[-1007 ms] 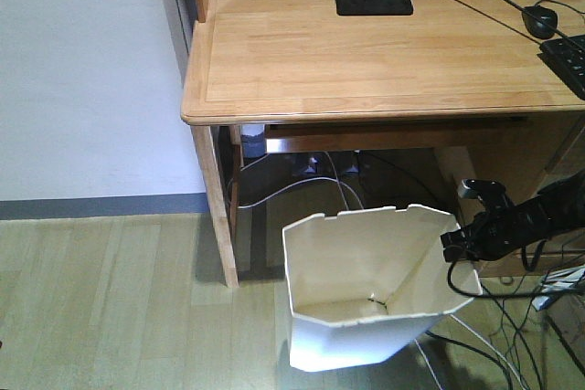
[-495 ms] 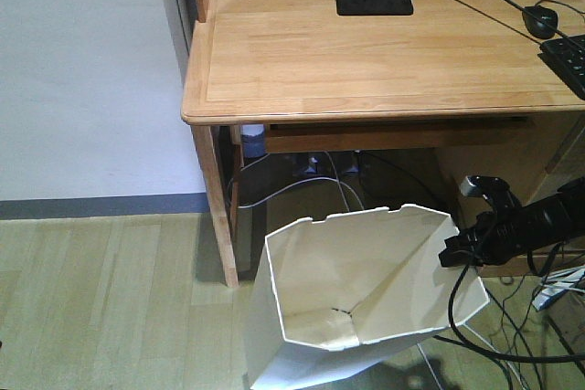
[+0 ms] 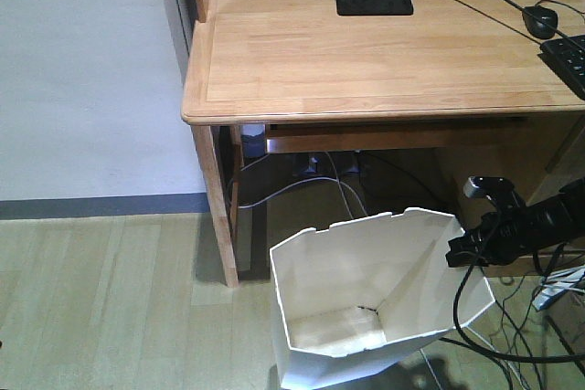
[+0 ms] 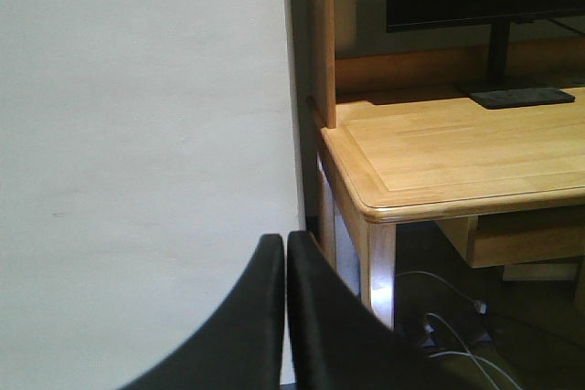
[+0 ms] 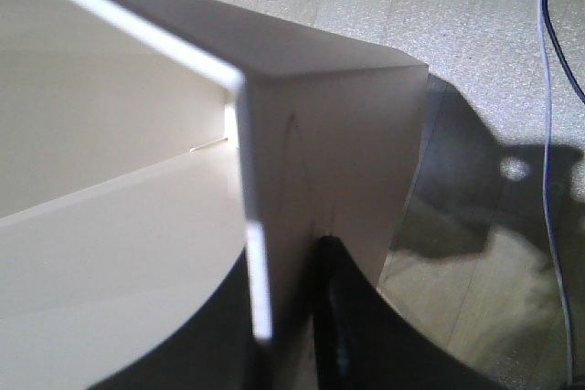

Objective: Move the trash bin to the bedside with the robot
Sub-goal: 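Lift the white bin slightly off the floor with the right gripper, then hold the bin in the right gripper while the base turns toward the bed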

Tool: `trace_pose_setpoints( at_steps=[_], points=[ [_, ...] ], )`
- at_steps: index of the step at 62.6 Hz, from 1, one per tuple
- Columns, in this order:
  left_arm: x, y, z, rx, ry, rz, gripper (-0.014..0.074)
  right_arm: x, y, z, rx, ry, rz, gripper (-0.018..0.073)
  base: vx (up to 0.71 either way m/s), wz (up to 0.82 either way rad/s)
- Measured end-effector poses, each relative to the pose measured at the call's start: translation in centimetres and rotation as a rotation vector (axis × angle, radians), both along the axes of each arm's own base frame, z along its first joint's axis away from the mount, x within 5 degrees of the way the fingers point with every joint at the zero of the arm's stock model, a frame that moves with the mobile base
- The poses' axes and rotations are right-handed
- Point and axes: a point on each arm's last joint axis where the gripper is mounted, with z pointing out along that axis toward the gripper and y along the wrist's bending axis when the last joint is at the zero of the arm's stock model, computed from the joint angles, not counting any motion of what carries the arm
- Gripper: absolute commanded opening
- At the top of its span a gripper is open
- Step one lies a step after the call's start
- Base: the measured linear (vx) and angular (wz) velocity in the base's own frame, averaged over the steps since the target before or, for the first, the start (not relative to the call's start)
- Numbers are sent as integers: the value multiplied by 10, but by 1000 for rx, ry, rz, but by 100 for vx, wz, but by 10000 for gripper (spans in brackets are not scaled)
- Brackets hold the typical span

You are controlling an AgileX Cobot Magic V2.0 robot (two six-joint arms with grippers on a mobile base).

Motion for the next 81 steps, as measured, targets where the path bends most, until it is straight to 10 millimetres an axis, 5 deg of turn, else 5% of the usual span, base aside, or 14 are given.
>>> trace_pose_setpoints(
  at_steps=[41, 81],
  points=[
    [0, 0, 0, 0, 0, 0, -6, 0, 0, 0, 6, 1, 3, -3, -2, 10],
    [0, 0, 0, 0, 0, 0, -6, 0, 2, 1, 31, 5, -5, -1, -5, 54]
  ],
)
